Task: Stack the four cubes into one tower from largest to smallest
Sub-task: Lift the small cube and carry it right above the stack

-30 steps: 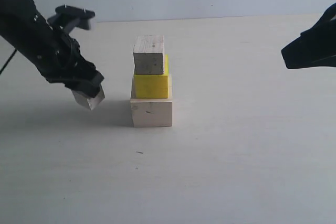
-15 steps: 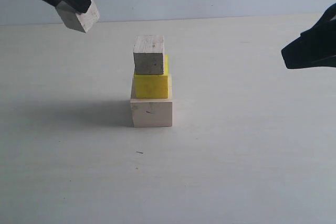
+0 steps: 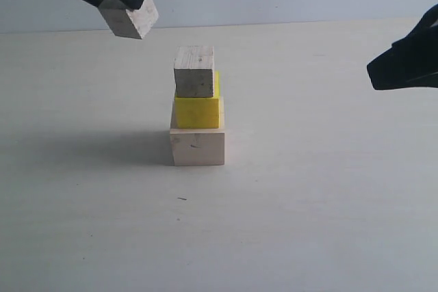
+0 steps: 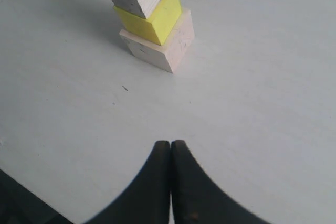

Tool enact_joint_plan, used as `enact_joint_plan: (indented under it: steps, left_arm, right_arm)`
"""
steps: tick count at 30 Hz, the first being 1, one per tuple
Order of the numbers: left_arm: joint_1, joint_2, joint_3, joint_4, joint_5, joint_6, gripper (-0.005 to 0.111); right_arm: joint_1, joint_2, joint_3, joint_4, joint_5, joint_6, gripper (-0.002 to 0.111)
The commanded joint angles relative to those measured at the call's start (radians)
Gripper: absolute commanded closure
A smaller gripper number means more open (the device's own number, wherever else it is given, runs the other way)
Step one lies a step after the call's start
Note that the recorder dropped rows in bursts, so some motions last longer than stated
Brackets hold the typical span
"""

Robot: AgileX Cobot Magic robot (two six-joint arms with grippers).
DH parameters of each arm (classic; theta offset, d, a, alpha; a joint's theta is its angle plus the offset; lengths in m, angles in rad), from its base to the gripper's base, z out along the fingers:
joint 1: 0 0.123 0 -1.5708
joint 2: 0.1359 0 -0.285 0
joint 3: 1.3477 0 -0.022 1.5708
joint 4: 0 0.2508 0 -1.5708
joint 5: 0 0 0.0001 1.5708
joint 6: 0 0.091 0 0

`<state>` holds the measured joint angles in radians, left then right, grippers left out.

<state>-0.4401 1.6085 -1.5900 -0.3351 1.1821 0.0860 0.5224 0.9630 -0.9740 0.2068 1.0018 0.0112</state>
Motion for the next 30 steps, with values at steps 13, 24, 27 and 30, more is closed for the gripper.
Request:
enact_joint_plan:
  steps: [13, 24, 27, 30]
  left_arm:
    - [-0.178, 0.046, -0.122, 0.252, 0.039, -0.434, 0.107]
    - [-0.271, 0.215, -0.299, 0.359, 0.039, -0.655, 0.107]
    - [-0.279, 0.228, -0.306, 0.356, 0.039, -0.671, 0.107]
    - [-0.286, 0.262, -0.308, 0.354, 0.039, -0.675, 0.107]
  right_arm:
    - [0.000, -0.008, 0.003, -0.007, -0.009, -0.011, 0.108]
    - [0.000, -0.008, 0.003, -0.129, -0.059, 0.019, 0.108]
    - [0.000, -0.008, 0.003, -0.129, -0.084, 0.040, 0.108]
    - [0.000, -0.008, 0.004, -0.136, -0.088, 0.040, 0.108]
